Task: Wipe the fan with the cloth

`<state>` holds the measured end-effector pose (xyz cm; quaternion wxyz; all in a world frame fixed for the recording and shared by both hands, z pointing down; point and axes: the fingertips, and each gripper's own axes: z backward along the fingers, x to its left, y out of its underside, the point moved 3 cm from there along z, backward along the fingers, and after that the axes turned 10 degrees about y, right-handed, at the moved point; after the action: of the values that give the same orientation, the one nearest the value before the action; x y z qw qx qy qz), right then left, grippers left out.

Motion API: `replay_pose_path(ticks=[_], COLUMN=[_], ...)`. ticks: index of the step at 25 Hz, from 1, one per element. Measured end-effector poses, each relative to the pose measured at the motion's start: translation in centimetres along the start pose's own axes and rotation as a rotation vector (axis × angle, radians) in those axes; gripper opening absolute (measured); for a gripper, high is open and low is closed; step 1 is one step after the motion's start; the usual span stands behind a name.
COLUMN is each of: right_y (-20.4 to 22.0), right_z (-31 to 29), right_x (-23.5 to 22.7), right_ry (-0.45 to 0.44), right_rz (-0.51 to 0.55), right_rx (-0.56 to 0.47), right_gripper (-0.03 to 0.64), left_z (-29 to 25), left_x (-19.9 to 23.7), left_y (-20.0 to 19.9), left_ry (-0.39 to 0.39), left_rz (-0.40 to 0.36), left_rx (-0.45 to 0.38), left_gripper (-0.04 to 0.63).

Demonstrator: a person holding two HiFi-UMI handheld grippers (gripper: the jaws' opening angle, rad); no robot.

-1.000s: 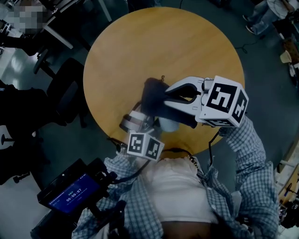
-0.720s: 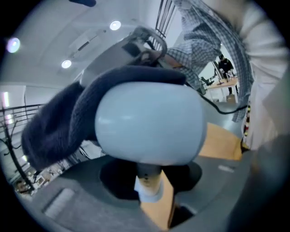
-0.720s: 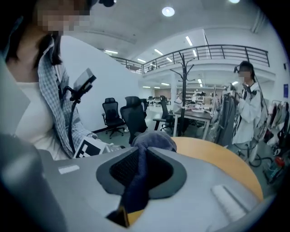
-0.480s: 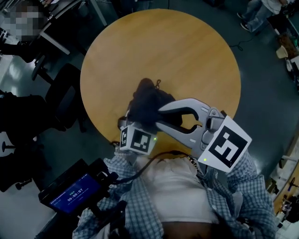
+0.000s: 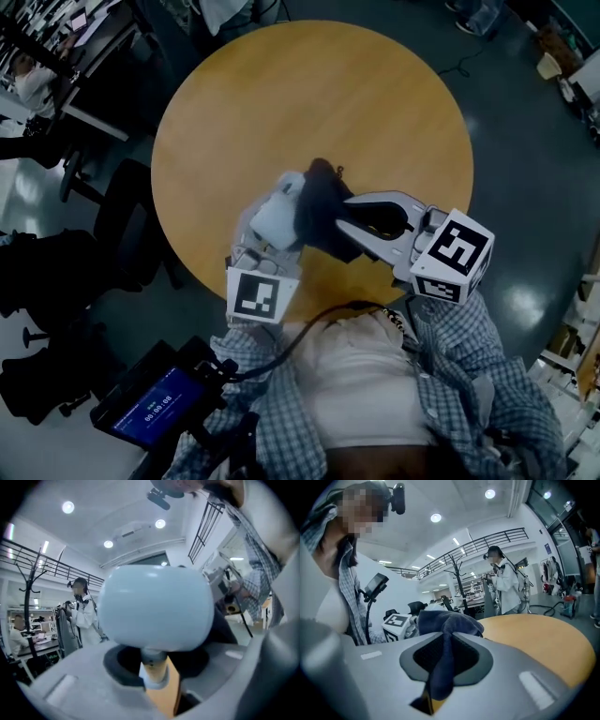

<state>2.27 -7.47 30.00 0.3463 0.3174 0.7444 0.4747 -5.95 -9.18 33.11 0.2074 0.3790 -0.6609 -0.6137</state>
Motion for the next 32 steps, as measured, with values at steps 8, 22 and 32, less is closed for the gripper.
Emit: replay_pose_path(ticks=[8,22,32], right_y=[5.2,-0.5,-1.8], right_z=[-2.6,-2.5,-6.8], right_x=[-2.5,-3.9,-0.4], right_ry=[0.082,-0.116,-0.332], right_rz=[-0.102,0.255,0.625], right_rx=[0.093,0.123,0.326], right_gripper=[0.057,0.057,0.057], left_z=[0.5,0.3,-0.2], left_x=[0.2,-4.0,-7.6], left_y=[-1.8,-3.5,-3.9], left_ry=[-0.009,0.225,0.344], left_rz=[0.074,-0.137,-0.221], left_rx=[-0.062,-0.039,-0.044], left_gripper=[0.141,0.141,0.140])
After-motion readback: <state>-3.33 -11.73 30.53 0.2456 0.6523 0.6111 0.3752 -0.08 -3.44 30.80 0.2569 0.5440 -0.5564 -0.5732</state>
